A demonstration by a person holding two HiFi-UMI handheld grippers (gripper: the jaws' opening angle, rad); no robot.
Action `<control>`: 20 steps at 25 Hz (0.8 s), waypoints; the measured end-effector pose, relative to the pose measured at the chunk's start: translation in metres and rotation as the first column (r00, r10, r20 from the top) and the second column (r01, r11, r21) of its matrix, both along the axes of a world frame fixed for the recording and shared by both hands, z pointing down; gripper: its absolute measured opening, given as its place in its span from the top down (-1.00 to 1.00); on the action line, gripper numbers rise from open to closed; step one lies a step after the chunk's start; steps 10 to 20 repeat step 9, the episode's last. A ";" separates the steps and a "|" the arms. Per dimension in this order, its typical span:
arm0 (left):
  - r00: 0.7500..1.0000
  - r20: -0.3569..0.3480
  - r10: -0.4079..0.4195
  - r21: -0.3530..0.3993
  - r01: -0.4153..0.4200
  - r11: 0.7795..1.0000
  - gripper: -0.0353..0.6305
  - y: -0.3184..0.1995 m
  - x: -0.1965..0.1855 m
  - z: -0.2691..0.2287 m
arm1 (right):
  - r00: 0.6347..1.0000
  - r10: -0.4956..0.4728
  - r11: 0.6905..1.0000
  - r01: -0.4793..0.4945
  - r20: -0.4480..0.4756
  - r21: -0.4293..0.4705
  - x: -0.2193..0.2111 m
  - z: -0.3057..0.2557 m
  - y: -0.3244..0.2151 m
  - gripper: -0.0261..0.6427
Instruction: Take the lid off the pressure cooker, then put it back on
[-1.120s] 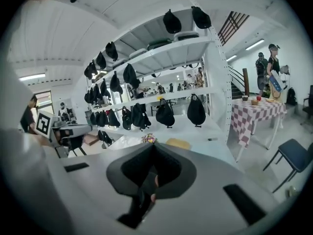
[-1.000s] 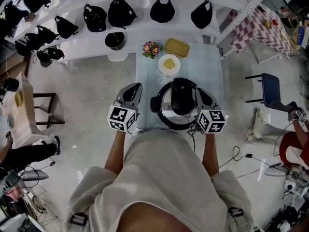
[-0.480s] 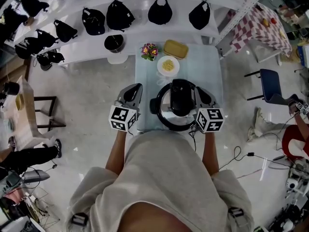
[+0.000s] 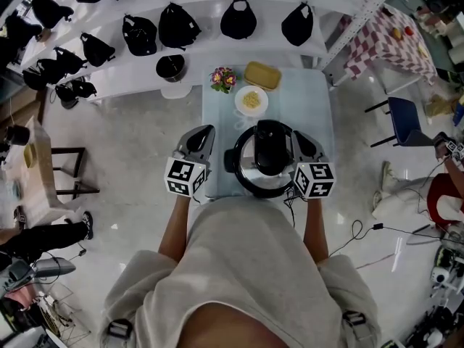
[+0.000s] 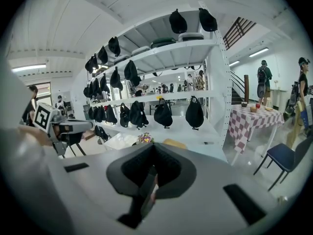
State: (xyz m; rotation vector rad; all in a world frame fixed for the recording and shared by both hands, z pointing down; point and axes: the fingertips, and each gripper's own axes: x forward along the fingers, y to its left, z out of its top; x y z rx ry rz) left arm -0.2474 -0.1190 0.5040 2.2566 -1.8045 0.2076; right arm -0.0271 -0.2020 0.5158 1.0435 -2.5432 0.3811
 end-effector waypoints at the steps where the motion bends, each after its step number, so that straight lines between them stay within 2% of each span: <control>1: 1.000 0.001 0.000 0.000 0.000 1.000 0.86 0.000 0.000 0.000 | 1.000 0.000 1.000 0.000 0.000 0.001 0.000 0.000 0.000 0.92; 20: 1.000 0.012 0.003 -0.003 -0.003 1.000 0.86 -0.001 0.002 -0.001 | 1.000 -0.005 1.000 0.005 -0.002 -0.003 0.000 0.000 0.001 0.92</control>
